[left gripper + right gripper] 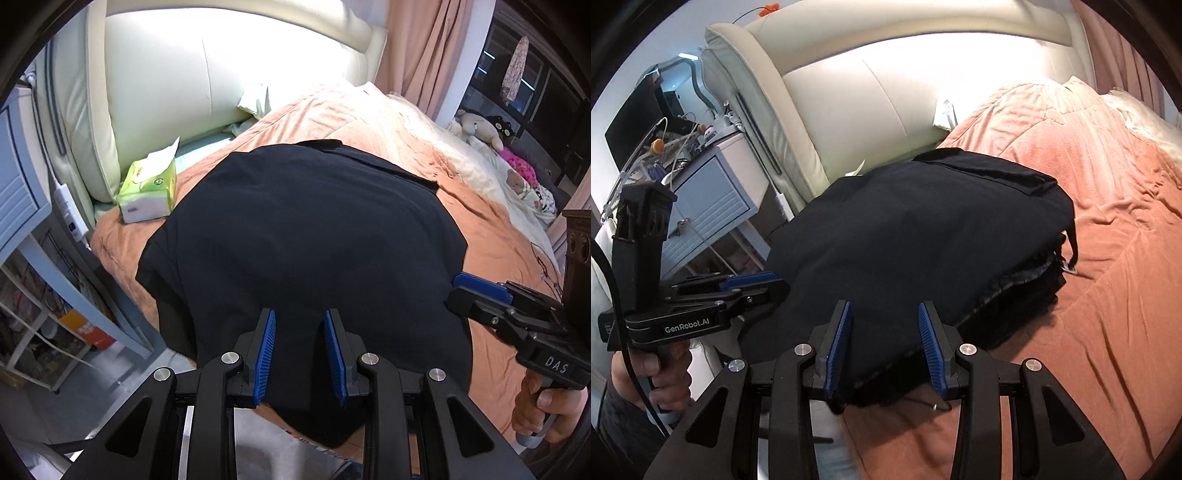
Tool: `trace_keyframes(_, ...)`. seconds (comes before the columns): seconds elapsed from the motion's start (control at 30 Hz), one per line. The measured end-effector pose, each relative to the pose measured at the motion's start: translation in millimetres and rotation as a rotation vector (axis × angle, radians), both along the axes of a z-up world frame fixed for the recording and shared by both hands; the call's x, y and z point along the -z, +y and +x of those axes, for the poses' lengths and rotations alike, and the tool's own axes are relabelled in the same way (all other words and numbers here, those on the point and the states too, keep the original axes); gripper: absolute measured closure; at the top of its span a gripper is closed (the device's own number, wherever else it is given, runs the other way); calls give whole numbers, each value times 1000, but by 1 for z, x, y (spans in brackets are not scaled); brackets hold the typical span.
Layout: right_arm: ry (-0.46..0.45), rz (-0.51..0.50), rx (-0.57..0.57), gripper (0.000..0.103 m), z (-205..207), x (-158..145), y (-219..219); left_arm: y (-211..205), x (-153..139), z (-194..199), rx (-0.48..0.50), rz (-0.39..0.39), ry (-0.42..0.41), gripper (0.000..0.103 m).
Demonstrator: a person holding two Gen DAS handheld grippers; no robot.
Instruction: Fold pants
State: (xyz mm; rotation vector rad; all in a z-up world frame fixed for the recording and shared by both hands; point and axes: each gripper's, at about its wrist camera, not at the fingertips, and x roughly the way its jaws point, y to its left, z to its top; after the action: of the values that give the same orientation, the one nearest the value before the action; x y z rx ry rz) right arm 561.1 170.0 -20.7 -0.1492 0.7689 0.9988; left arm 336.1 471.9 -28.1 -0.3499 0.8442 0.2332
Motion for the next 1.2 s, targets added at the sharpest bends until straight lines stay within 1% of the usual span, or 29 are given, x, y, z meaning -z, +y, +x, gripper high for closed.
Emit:
trace_keyframes(0.17, -15, 29, 21, 67, -12, -16, -22, -14, -13, -12, 9, 27, -18, 73)
trace_keyframes(0.2, -21, 37, 26, 67, -15, -22, -28, -16, -14, -14, 9, 31, -22, 72)
trace_keyframes(0.27, -30, 42, 38, 66, -22, -26, -38, -23, -21, -20, 10, 43, -37, 63)
trace_keyframes(0.3, -35, 40, 49, 58, -25, -29, -43, -26, -25, -24, 10, 48, -47, 56)
trace_keyframes(0.33, -40, 40, 59, 48, -29, -30, -49, -29, -28, -27, 9, 54, -55, 50)
trace_keyframes(0.4, -64, 51, 83, 36, -39, -37, -63, -37, -36, -36, 7, 73, -75, 45)
trace_keyframes(0.47, -73, 61, 92, 32, -49, -40, -75, -43, -41, -43, 10, 85, -88, 39)
trace_keyframes(0.53, -77, 63, 104, 23, -59, -45, -88, -52, -48, -51, 9, 102, -104, 29)
trace_keyframes(0.57, -80, 63, 111, 22, -64, -48, -94, -54, -50, -54, 7, 110, -112, 26)
trace_keyframes(0.63, -89, 63, 123, 17, -74, -52, -105, -61, -57, -63, 2, 123, -144, 12)
trace_keyframes(0.7, -100, 55, 144, 14, -86, -57, -117, -70, -64, -74, -3, 142, -179, 5)
trace_keyframes(0.83, -137, 49, 187, 0, -111, -67, -140, -87, -76, -89, -7, 190, -206, 1)
trace_keyframes(0.93, -149, 57, 210, 0, -131, -74, -158, -101, -84, -104, -2, 208, -225, 1)
trace_keyframes(1.2, -208, 59, 272, 0, -194, -90, -208, -138, -97, -136, 43, 222, -262, 1)
